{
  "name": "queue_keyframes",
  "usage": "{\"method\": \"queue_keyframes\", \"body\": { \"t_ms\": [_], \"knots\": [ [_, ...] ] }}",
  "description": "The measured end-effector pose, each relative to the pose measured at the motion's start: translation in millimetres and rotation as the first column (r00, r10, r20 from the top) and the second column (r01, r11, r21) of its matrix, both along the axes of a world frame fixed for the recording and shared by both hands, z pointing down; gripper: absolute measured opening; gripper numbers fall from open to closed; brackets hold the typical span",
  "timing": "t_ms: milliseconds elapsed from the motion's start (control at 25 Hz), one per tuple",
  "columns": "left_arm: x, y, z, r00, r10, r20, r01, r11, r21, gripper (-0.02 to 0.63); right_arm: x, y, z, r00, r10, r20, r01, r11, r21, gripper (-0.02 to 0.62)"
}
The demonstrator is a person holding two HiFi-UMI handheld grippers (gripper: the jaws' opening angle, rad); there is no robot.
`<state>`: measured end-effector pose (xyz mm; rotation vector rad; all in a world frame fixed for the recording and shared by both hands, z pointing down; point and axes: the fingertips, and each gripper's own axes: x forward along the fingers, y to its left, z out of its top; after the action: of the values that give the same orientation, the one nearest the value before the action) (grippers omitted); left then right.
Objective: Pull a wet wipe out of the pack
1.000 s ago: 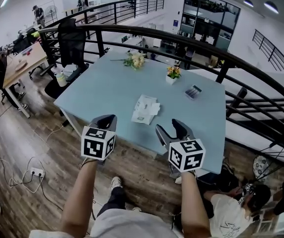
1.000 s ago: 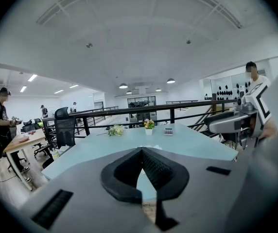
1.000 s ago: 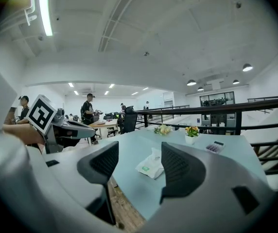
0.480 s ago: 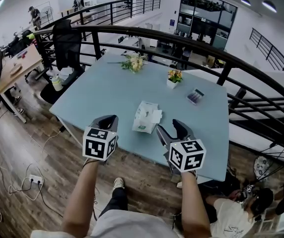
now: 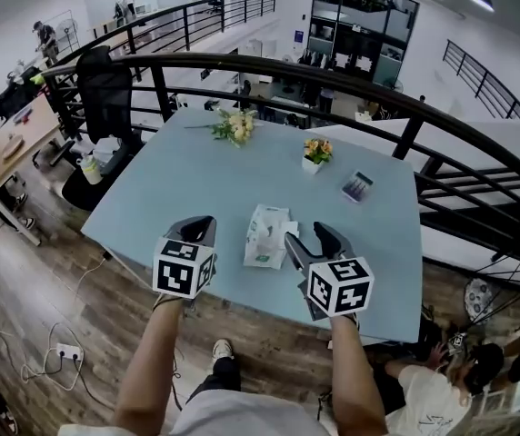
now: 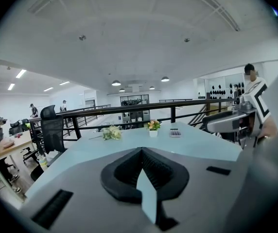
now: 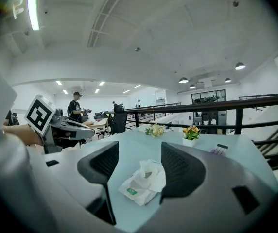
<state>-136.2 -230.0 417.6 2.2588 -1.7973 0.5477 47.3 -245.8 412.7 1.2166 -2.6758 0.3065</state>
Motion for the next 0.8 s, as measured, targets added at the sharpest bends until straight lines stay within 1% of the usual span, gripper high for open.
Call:
{"method": "queue_keyframes", "body": {
  "t_ms": [440, 600, 800],
  "knots": [
    [-19.5, -73.0, -5.5, 0.996, 0.084, -0.023, -0.085, 0.996, -0.008, -0.005, -16.3, -54.3, -5.8, 0.996, 0.09, -0.028, -0.091, 0.996, -0.017, 0.258],
    [-19.6, -93.9, -7.8, 0.992, 0.122, -0.027, -0.122, 0.993, -0.006, -0.005, -15.3, -69.1, -7.3, 0.991, 0.13, -0.032, -0.13, 0.991, -0.021, 0.256],
    [-23.7, -111.9, -3.7, 0.986, 0.163, -0.026, -0.164, 0.986, -0.015, -0.005, -24.6, -82.9, -6.9, 0.987, 0.159, -0.032, -0.16, 0.987, -0.025, 0.258]
  ]
}}
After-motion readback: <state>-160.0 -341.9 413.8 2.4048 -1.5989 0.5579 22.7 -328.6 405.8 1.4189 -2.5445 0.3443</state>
